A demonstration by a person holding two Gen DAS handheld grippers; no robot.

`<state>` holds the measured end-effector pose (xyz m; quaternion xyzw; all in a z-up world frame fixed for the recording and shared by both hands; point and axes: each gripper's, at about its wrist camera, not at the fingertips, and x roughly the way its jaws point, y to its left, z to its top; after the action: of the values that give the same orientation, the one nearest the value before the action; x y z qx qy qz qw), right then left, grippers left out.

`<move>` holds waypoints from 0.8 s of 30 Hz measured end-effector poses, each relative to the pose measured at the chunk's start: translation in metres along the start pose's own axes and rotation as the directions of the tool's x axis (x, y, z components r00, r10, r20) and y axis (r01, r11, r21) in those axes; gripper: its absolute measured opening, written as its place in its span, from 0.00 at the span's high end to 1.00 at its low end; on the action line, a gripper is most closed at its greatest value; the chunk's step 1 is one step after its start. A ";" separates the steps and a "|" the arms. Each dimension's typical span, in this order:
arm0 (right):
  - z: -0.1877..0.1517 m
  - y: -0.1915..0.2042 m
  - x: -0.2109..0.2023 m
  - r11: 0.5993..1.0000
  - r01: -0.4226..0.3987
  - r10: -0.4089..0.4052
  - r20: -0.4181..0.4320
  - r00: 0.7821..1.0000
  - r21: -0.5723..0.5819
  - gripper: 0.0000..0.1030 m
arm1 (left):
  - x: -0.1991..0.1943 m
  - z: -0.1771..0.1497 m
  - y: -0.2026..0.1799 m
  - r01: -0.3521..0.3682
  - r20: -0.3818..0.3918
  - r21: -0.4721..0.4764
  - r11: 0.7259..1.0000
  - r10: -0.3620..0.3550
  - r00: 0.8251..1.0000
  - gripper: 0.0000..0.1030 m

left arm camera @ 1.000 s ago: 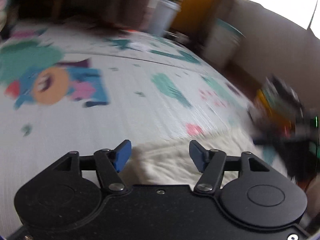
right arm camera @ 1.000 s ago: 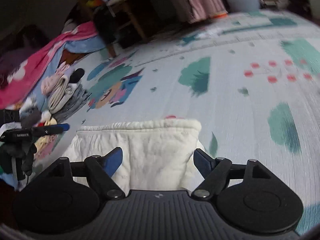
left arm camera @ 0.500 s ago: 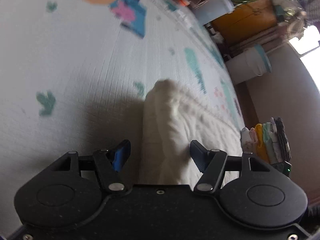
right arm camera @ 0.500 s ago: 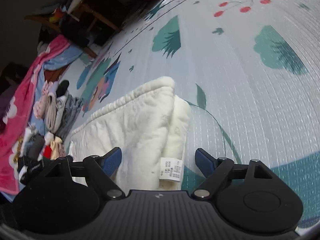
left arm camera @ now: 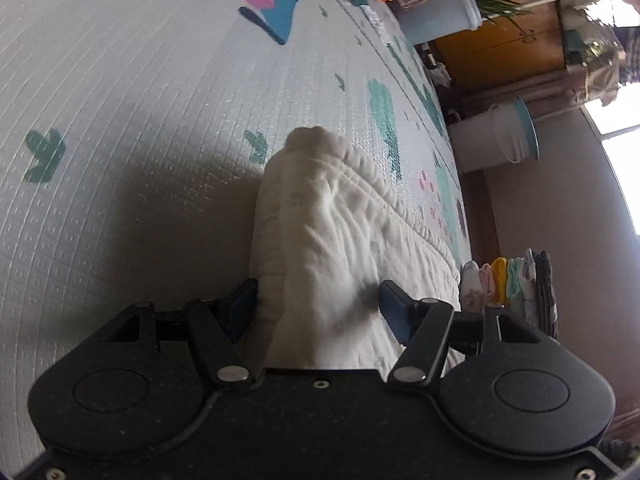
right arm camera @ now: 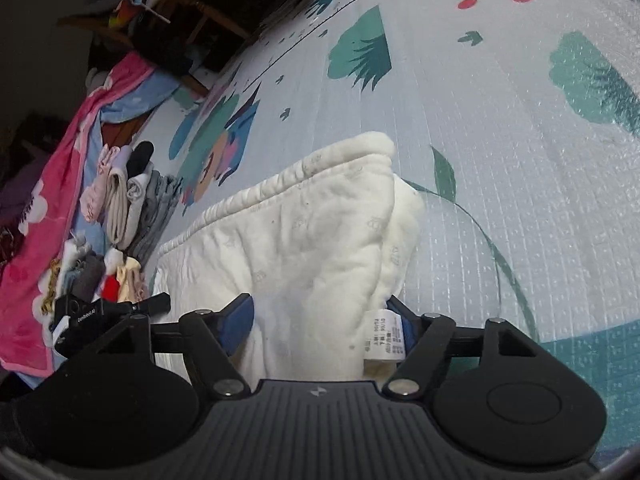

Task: Fold clothes

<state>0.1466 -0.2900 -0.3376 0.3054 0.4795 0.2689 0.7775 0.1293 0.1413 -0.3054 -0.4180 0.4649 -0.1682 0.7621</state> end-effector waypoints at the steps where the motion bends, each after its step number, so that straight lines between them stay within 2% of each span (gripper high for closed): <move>1: 0.000 -0.002 0.000 1.000 -0.009 0.009 0.005 1.000 0.012 0.33 | 0.000 -0.001 0.000 -0.011 -0.003 0.012 1.000 0.011 1.000 0.43; 3: -0.001 -0.002 0.002 1.000 -0.019 0.019 0.006 1.000 0.017 0.40 | 0.001 -0.002 -0.001 -0.025 -0.013 0.029 0.999 0.025 1.000 0.57; 4: -0.002 -0.002 0.004 1.000 -0.024 0.024 0.004 1.000 0.018 0.46 | 0.003 -0.002 -0.001 -0.027 -0.019 0.033 0.999 0.028 0.999 0.59; 8: -0.004 -0.002 -0.002 0.998 -0.057 0.057 0.008 0.998 0.020 0.57 | 0.000 -0.001 -0.003 -0.011 -0.036 0.022 1.000 0.011 0.999 0.67; 10: -0.005 -0.004 -0.010 0.996 -0.081 0.081 0.024 0.996 0.031 0.60 | -0.002 -0.001 -0.005 -0.001 -0.046 0.017 1.000 0.001 0.999 0.68; 14: -0.013 -0.009 -0.035 0.989 -0.125 0.119 0.081 0.990 0.076 0.61 | 0.002 -0.003 -0.020 0.035 -0.079 0.036 0.999 -0.032 0.996 0.69; 18: -0.018 -0.020 -0.067 0.984 -0.142 0.124 0.156 0.980 0.108 0.61 | 0.020 0.002 -0.050 0.079 -0.131 0.109 0.991 -0.065 0.989 0.69; 21: -0.011 -0.031 -0.092 0.982 -0.149 0.117 0.234 0.965 0.120 0.61 | 0.043 0.015 -0.084 0.111 -0.171 0.184 0.977 -0.079 0.982 0.69; 24: 0.005 -0.045 -0.116 0.983 -0.145 0.101 0.320 0.942 0.116 0.61 | 0.073 0.034 -0.129 0.134 -0.222 0.293 0.947 -0.069 0.973 0.69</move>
<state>0.1109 -0.4037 -0.3009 0.4265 0.3478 0.2314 0.8022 0.2123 0.0341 -0.2369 -0.2985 0.4883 -0.3204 0.7549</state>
